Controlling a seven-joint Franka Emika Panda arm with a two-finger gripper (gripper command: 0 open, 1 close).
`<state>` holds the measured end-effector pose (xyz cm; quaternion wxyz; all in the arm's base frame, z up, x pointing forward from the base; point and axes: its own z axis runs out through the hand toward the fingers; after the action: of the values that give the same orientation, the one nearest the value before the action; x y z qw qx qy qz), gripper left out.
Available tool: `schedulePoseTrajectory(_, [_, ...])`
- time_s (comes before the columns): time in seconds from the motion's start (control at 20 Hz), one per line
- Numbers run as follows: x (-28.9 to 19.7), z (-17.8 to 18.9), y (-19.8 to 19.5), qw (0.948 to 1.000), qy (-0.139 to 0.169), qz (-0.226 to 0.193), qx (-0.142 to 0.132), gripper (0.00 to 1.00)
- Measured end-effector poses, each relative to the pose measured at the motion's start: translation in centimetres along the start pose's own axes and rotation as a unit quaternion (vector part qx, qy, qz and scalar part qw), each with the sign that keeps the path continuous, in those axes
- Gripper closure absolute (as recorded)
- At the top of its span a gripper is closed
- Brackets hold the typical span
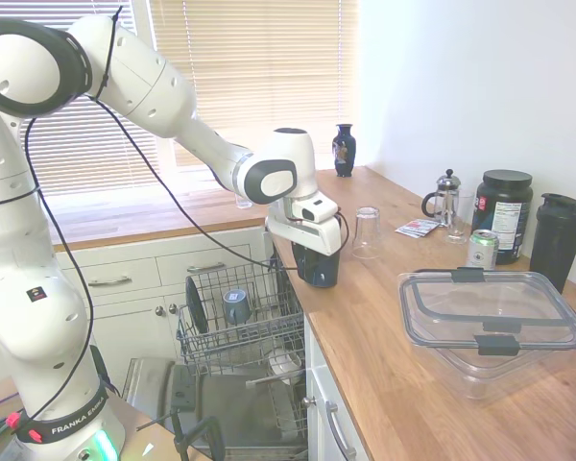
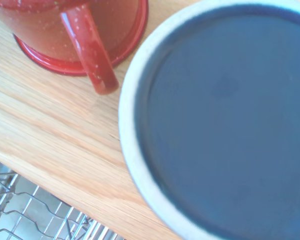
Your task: Unload a mug from dishwasher
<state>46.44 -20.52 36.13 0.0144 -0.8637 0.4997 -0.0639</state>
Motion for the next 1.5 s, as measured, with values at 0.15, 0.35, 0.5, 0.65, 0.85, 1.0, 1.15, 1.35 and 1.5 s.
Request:
schedulePoseTrajectory(0.15, [0.1,0.7,0.0,1.0000,-0.004,0.003,-0.003,1.00])
schedulePoseTrajectory(0.35, [1.5,1.0,-0.8,1.0000,-0.002,0.006,-0.004,1.00])
schedulePoseTrajectory(0.5, [2.4,1.0,-1.2,0.9999,-0.008,0.011,-0.006,0.00])
schedulePoseTrajectory(0.65, [2.9,1.0,-1.4,0.9998,-0.017,0.008,-0.012,0.00])
schedulePoseTrajectory(0.85, [2.9,1.0,-1.5,0.9997,-0.020,0.006,-0.013,0.00])
schedulePoseTrajectory(1.0, [2.8,1.0,-1.5,0.9997,-0.021,0.003,-0.013,0.00])
schedulePoseTrajectory(1.15, [2.9,0.9,-1.1,0.9997,-0.022,0.001,-0.013,0.00])
schedulePoseTrajectory(1.35, [2.9,-0.3,-0.3,0.9999,-0.016,0.003,-0.005,0.00])
schedulePoseTrajectory(1.5, [2.5,-2.1,0.1,1.0000,-0.008,0.003,0.005,0.00])
